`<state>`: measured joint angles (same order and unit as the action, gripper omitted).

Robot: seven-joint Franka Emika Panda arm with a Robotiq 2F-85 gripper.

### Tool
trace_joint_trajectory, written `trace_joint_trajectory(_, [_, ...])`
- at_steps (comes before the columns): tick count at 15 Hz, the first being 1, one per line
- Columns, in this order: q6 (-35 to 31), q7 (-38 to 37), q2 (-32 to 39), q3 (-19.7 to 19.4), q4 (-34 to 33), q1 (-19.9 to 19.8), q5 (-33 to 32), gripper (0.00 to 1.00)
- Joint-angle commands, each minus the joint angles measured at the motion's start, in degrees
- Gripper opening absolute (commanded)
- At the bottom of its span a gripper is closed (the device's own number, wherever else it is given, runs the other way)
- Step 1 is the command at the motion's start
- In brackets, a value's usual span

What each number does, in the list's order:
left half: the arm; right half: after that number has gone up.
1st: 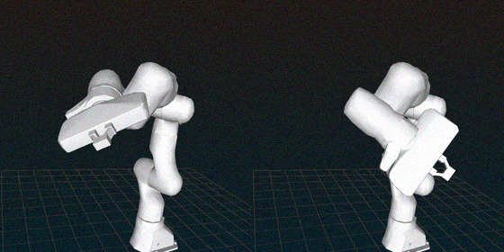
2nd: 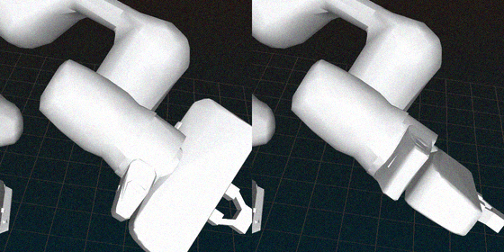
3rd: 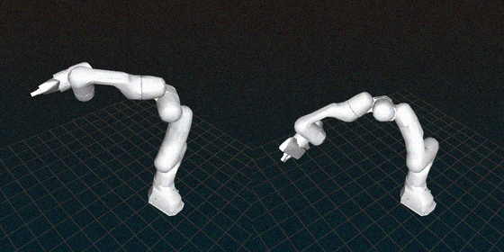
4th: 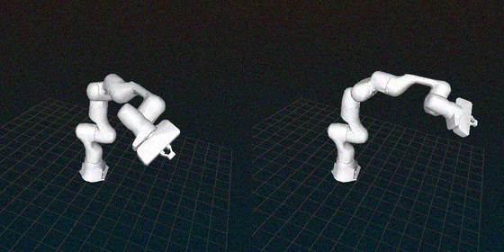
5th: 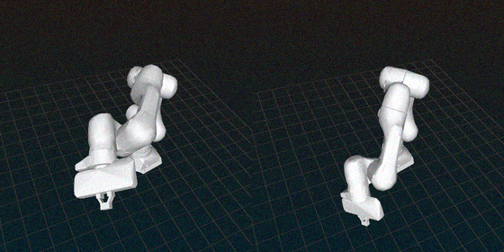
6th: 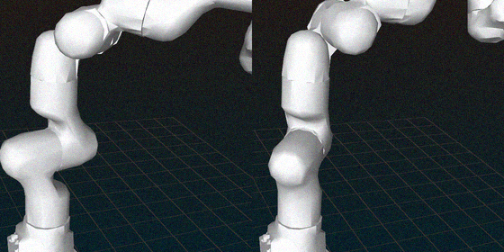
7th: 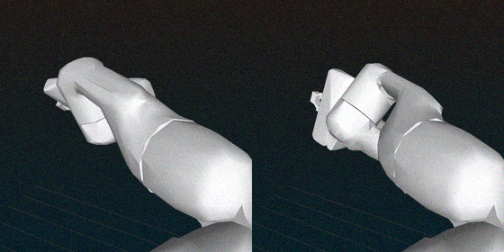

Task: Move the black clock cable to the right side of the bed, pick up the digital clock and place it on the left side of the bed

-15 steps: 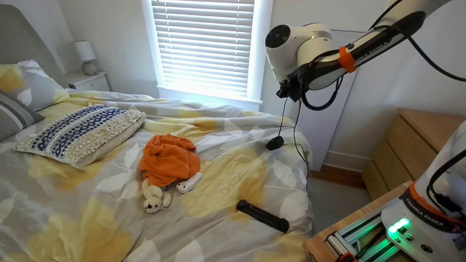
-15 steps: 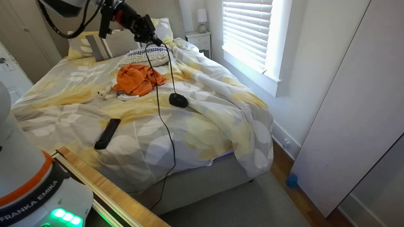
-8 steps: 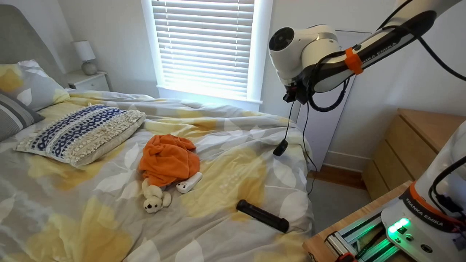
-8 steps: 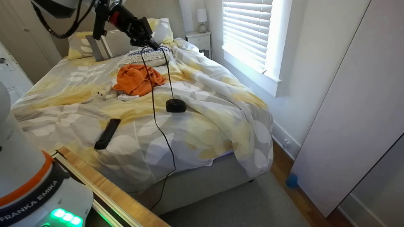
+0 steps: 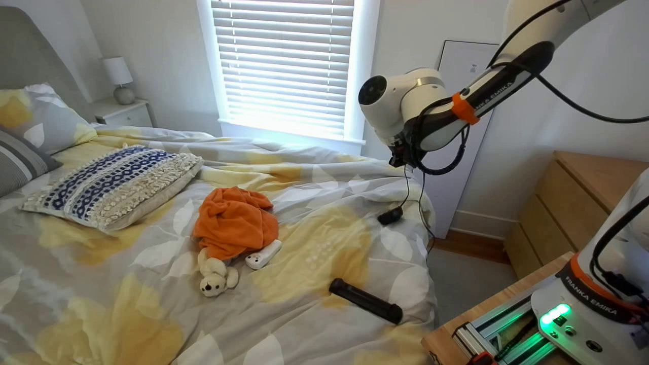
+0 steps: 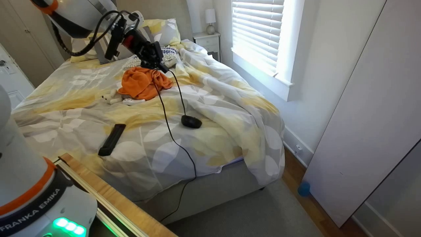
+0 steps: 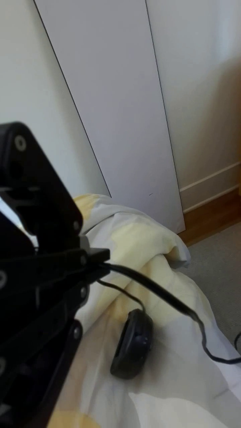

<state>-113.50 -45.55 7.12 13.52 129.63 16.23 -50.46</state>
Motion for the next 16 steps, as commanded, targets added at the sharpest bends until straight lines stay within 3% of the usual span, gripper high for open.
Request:
trace_joint_trajectory(1, [-3.08, -0.94, 7.24, 0.23, -6.06, 0.81, -1.82, 0.01])
trace_joint_trajectory(8, [-19.49, -13.92, 16.76, -2.63, -16.34, 2.51, -16.91, 0.01])
trace_joint_trajectory(11, [-29.6, -21.29, 20.64, -3.48, -19.08, 1.79, -23.38, 0.01])
trace_joint_trajectory(16, [-43.82, -20.95, 28.37, -2.9, -20.35, -1.33, -20.27, 0.01])
